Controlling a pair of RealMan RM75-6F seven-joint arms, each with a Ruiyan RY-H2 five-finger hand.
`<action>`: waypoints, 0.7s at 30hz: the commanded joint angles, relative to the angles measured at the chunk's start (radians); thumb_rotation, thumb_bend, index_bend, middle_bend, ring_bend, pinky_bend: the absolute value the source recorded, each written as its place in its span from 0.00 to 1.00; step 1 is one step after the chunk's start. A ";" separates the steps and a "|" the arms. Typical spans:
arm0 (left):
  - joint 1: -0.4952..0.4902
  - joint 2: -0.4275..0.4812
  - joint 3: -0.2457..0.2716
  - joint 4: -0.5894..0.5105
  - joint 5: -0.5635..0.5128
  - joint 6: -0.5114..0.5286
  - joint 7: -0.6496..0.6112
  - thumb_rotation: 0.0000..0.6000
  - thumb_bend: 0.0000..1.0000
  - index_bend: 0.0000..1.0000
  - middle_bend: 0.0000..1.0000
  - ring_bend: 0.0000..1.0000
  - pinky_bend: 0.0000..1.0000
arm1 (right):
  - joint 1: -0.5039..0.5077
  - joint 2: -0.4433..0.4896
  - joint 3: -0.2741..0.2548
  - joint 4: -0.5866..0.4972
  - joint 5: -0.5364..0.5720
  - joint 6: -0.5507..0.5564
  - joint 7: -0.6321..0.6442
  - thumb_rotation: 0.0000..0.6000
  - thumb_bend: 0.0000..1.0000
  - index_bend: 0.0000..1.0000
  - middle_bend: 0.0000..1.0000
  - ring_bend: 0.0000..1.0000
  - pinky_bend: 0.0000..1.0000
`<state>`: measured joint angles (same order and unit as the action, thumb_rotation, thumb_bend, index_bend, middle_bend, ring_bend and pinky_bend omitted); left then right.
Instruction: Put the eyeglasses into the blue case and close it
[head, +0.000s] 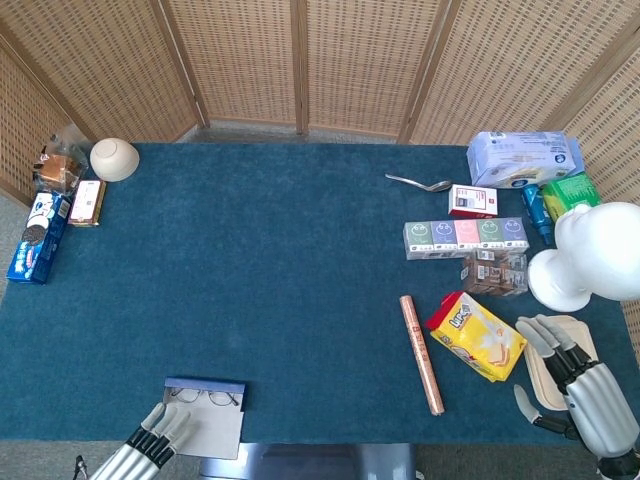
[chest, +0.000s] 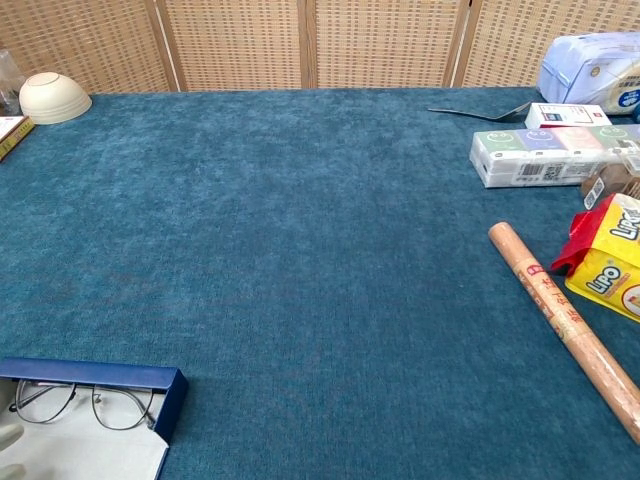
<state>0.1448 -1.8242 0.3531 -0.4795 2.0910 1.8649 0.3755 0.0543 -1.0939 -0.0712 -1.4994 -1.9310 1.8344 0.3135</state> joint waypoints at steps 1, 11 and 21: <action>-0.006 -0.014 0.001 0.010 0.003 0.015 -0.005 1.00 0.29 0.04 0.00 0.00 0.00 | -0.008 0.002 -0.004 0.006 0.001 0.010 0.008 0.73 0.47 0.00 0.12 0.10 0.34; -0.016 -0.043 0.002 0.036 -0.002 0.052 -0.040 1.00 0.29 0.09 0.00 0.00 0.00 | -0.035 -0.001 -0.010 0.038 0.013 0.044 0.033 0.73 0.47 0.00 0.12 0.10 0.34; -0.033 -0.038 -0.011 -0.012 -0.022 0.075 -0.075 1.00 0.29 0.14 0.00 0.00 0.00 | -0.046 -0.006 -0.011 0.055 0.020 0.051 0.048 0.73 0.47 0.00 0.12 0.10 0.34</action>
<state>0.1149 -1.8648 0.3447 -0.4856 2.0720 1.9382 0.3044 0.0086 -1.0997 -0.0823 -1.4450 -1.9112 1.8859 0.3609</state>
